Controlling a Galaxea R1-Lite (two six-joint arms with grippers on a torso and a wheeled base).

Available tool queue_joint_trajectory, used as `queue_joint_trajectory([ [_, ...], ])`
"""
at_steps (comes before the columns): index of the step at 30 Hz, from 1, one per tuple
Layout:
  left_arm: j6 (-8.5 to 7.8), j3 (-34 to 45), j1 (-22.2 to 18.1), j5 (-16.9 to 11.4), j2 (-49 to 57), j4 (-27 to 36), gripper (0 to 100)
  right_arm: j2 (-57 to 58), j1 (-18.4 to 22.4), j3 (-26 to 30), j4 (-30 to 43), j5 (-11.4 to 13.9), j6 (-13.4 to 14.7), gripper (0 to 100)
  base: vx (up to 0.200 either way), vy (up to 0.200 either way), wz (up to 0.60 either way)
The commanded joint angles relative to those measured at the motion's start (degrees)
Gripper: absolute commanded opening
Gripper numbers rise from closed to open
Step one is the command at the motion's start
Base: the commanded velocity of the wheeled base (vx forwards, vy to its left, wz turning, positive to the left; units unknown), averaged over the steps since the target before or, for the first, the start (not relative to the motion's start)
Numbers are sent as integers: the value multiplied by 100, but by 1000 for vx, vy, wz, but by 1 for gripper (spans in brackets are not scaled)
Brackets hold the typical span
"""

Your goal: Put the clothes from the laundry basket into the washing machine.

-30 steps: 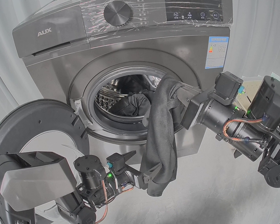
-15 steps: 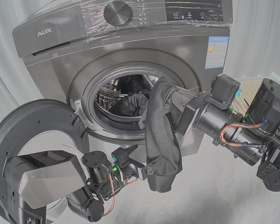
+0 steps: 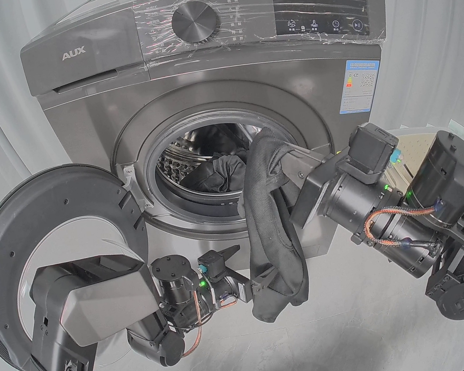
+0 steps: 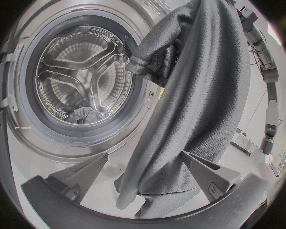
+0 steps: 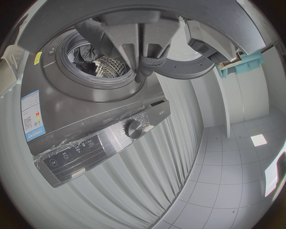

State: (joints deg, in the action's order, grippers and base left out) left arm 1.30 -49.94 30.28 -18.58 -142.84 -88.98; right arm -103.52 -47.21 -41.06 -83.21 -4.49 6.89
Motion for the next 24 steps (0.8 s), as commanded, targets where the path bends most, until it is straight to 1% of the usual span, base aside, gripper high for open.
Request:
queue_joint_trajectory([
  [1, -7, -6, 39, -111, -16, -5, 100, -28, 2, 1, -11, 0, -3, 0, 0, 0, 0],
  [3, 1, -6, 30, -208, -16, -5, 100, -28, 2, 1, -2, 0, -3, 0, 0, 0, 0],
  [5, 1, -24, 22, -243, -16, -5, 100, -36, 2, 10, -11, 0, -3, 0, 0, 0, 0],
  [13, 19, -455, -13, -199, -192, -5, 100, -124, -69, 28, -55, 9, -3, 0, 0, 0, 0],
  [19, 28, -569, -22, -181, -236, 3, 100, -124, -69, 28, -55, 9, -3, 0, 0, 0, 0],
  [20, 28, -569, -31, -172, -245, 3, 0, -116, -69, 28, -55, 9, 6, 0, 0, 0, 0],
  [24, 63, -613, -31, -146, -271, -5, 0, -116, -69, 45, -63, 0, 6, 0, 0, 0, 0],
])
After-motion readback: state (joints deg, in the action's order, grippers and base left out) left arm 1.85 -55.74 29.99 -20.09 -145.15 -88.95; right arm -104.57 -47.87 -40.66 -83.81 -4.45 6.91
